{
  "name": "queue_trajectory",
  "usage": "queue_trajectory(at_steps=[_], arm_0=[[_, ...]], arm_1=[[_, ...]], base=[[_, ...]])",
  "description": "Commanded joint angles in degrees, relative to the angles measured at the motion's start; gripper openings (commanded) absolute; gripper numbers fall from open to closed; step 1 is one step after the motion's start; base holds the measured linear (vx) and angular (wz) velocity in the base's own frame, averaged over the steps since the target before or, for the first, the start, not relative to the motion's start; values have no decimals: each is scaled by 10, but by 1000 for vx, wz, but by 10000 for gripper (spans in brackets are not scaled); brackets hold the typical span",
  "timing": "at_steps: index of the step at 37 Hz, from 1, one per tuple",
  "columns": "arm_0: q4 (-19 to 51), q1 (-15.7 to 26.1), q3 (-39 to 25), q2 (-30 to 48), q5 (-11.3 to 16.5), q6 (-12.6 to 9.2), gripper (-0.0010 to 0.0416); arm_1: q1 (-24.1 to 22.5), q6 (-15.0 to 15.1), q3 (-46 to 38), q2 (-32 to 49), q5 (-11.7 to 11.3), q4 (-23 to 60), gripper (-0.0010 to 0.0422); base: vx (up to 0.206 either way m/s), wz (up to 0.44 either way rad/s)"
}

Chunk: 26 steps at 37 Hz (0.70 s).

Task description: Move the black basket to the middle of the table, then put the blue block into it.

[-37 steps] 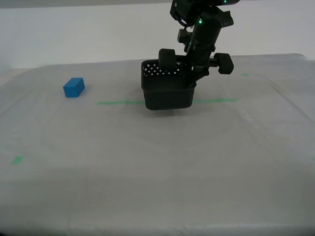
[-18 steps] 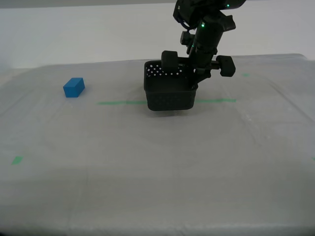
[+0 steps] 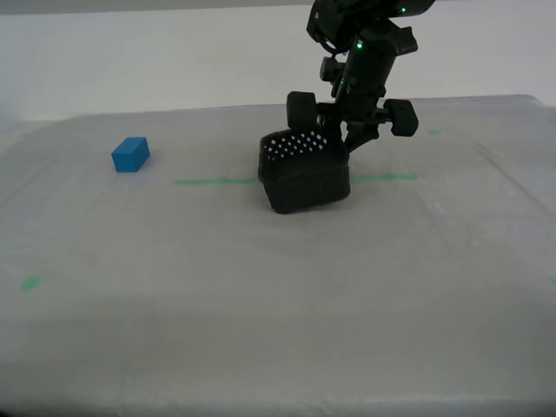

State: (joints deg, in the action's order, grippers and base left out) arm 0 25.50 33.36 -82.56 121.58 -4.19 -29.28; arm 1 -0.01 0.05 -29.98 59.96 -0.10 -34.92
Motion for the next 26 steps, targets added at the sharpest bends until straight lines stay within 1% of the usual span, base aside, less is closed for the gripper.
queue_trajectory(at_steps=[1, 10, 22, 26], arm_0=[[3, -1, 0, 0, -4, -1, 96], [2, -1, 0, 0, -4, 7, 160], [-1, -1, 0, 0, -4, 8, 280], [-1, -1, 0, 0, -4, 8, 309]], arm_1=[[0, -1, 0, 0, -1, -3, 0], [0, 0, 0, 0, -1, -3, 0], [0, -1, 0, 0, -1, -3, 0], [0, -1, 0, 0, -1, -3, 0]], base=[[0, 0], [0, 0], [0, 0], [0, 0]])
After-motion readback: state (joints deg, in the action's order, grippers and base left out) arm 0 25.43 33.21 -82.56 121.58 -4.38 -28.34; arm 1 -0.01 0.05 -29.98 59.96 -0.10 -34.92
